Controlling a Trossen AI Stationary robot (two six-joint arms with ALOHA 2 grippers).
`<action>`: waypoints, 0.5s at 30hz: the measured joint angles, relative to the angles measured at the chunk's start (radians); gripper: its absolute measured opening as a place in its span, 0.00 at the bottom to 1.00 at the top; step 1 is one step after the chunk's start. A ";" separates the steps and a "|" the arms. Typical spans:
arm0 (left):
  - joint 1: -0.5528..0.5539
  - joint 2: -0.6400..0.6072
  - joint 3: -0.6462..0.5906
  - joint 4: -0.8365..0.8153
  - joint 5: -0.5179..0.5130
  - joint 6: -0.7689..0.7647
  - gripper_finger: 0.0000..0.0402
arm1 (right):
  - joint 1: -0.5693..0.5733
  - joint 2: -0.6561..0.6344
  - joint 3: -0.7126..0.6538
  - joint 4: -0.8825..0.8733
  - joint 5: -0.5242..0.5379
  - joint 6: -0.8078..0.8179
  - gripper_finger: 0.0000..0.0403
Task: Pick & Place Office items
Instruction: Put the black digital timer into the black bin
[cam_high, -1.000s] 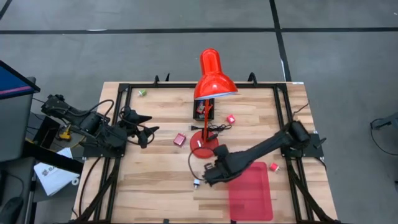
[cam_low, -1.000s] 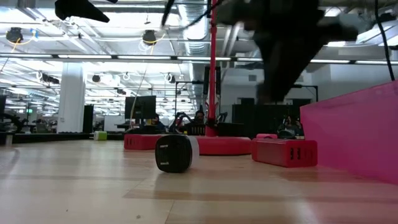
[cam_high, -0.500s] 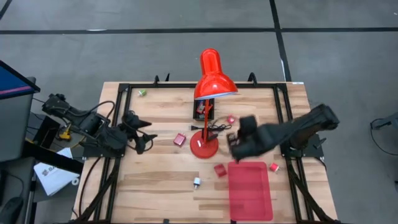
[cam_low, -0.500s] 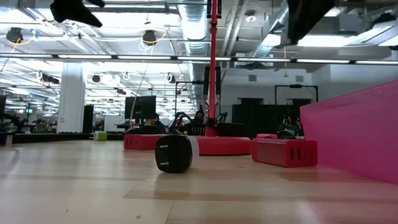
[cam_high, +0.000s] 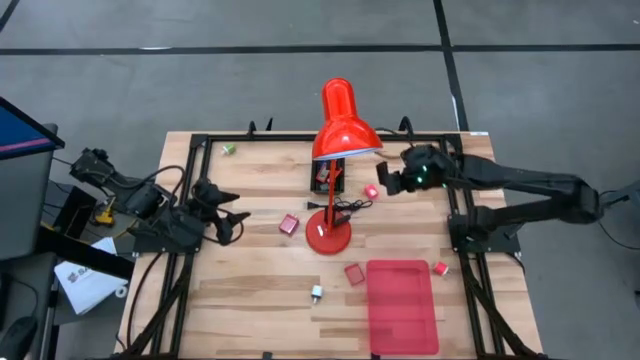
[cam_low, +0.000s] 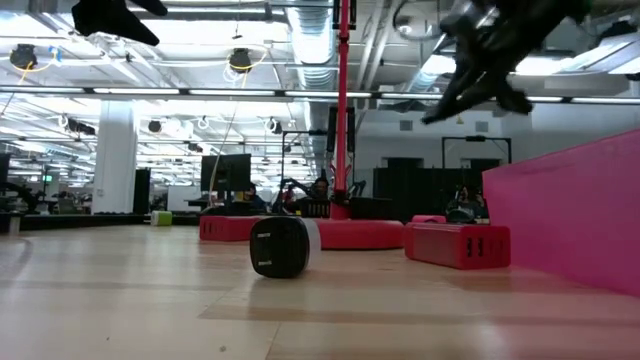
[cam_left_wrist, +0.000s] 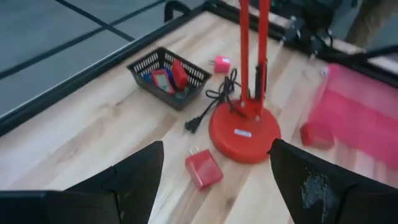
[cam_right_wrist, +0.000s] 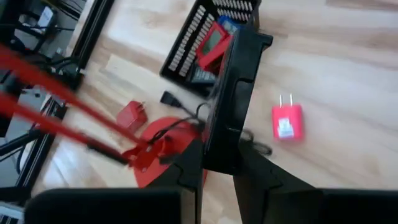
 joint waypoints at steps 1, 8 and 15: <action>0.008 0.000 0.000 0.008 -0.006 -0.003 0.71 | -0.038 0.020 -0.004 0.025 -0.034 -0.030 0.13; 0.073 0.000 0.000 0.105 -0.021 -0.003 0.71 | -0.221 0.238 -0.004 0.247 -0.297 -0.163 0.13; 0.130 0.001 0.000 0.149 -0.027 -0.004 0.71 | -0.253 0.477 0.119 0.343 -0.487 -0.229 0.13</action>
